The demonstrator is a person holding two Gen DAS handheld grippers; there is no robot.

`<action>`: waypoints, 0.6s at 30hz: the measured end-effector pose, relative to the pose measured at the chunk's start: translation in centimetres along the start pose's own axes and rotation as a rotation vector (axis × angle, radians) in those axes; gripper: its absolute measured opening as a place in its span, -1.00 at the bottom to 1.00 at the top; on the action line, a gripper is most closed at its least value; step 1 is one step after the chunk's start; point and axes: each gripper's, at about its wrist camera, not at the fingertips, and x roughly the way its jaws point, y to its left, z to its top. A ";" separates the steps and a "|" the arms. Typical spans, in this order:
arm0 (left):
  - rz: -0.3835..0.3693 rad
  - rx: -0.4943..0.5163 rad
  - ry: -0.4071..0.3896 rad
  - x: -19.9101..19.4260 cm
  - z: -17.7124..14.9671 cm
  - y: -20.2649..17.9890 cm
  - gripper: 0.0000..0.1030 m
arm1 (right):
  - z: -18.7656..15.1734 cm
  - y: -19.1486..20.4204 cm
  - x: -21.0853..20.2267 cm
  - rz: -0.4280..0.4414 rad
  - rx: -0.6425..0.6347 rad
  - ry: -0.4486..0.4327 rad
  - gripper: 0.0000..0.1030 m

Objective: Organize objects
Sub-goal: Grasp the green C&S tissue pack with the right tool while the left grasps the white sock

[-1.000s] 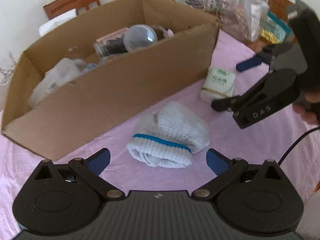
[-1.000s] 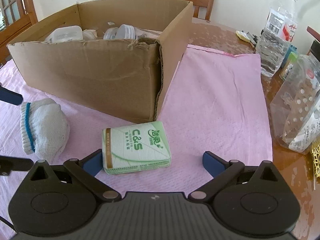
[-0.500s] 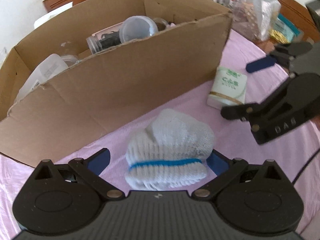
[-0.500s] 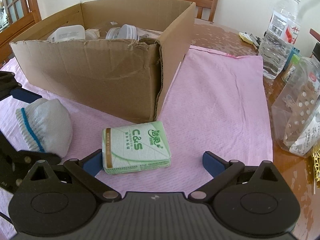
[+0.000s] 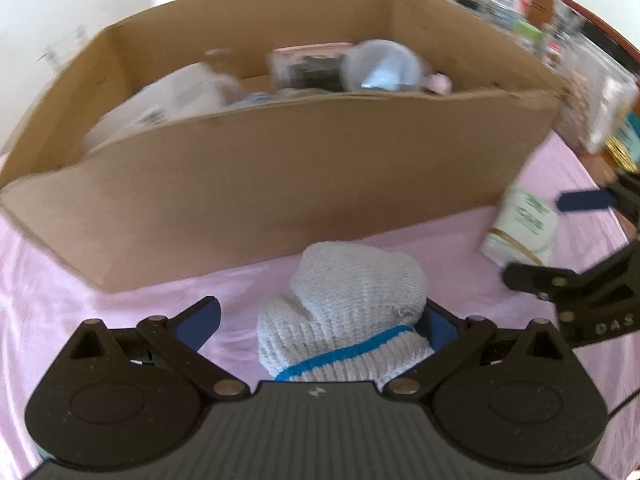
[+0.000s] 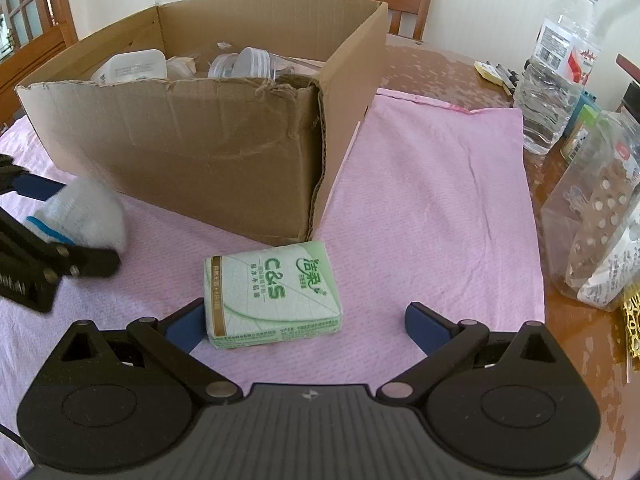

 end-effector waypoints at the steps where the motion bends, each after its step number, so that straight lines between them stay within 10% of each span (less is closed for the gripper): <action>1: 0.018 -0.019 -0.001 -0.1 -0.1 0.5 0.98 | 0.0 0.0 0.0 -0.002 0.003 0.002 1.00; 18: 0.061 -0.116 0.034 -0.6 -1.6 3.6 0.99 | 1.3 3.5 0.4 0.075 -0.107 0.073 1.00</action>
